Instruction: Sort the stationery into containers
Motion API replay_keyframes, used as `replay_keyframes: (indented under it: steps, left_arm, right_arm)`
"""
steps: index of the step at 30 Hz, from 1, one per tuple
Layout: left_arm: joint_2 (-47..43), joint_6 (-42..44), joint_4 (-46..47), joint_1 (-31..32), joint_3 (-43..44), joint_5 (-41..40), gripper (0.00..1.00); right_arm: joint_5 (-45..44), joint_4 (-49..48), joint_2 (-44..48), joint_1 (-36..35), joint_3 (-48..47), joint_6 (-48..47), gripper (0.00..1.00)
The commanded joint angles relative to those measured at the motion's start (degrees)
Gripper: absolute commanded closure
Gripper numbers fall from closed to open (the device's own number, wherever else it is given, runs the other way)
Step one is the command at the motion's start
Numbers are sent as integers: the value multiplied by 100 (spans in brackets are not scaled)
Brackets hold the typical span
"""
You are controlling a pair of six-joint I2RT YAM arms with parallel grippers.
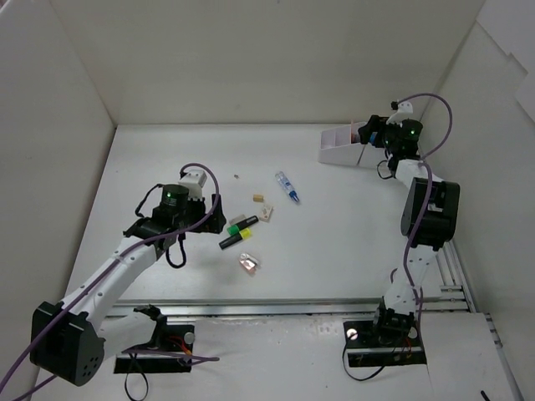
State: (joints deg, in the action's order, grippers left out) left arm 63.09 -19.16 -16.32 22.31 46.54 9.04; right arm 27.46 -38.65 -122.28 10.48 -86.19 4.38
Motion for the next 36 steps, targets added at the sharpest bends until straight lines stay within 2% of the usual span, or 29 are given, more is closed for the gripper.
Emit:
replay_keyframes:
  steps: [1,5,7,11,14,17,20,22,27,30,36]
  left_arm:
    - [-200,-97,155,-77,215,10,1]
    - [-446,-333,94,-130,65,-86,1]
    - [-464,-518,-99,-279,48,-209,1]
    - [-517,-484,-232,-279,-75,-9,0]
    - [-535,-143,268,-201,-373,642,1]
    - [-150,-45,305,-34,-348,433,2]
    - [464,105,304,142,-251,248,7]
    - [930,219,357,379,-199,107,10]
    - [1592,789,901,801,-137,-15,9]
    - [1996,800,832,872,65,-235,10]
    - [2901,774,533,942,548,-482,26]
  right_arm:
    - [215,-547,1107,-11,155,291,25]
    - [-266,-328,2013,-510,857,12,11]
    - [-819,601,2574,-1027,1069,-376,2]
    - [-1506,1877,3279,-2048,1394,-658,2]
    - [-1910,2510,3728,-2506,1789,-106,2]
    - [-2034,3038,4158,-2665,2324,554,2]
    - [-2017,3127,4633,-2788,2834,879,2]
    - [-2052,3223,4958,-2841,3090,924,2]
    - [-2245,3575,5380,-2885,3275,889,2]
    - [-2210,3742,5583,-2911,3346,854,2]
    - [-2228,3830,5943,-2929,3530,819,2]
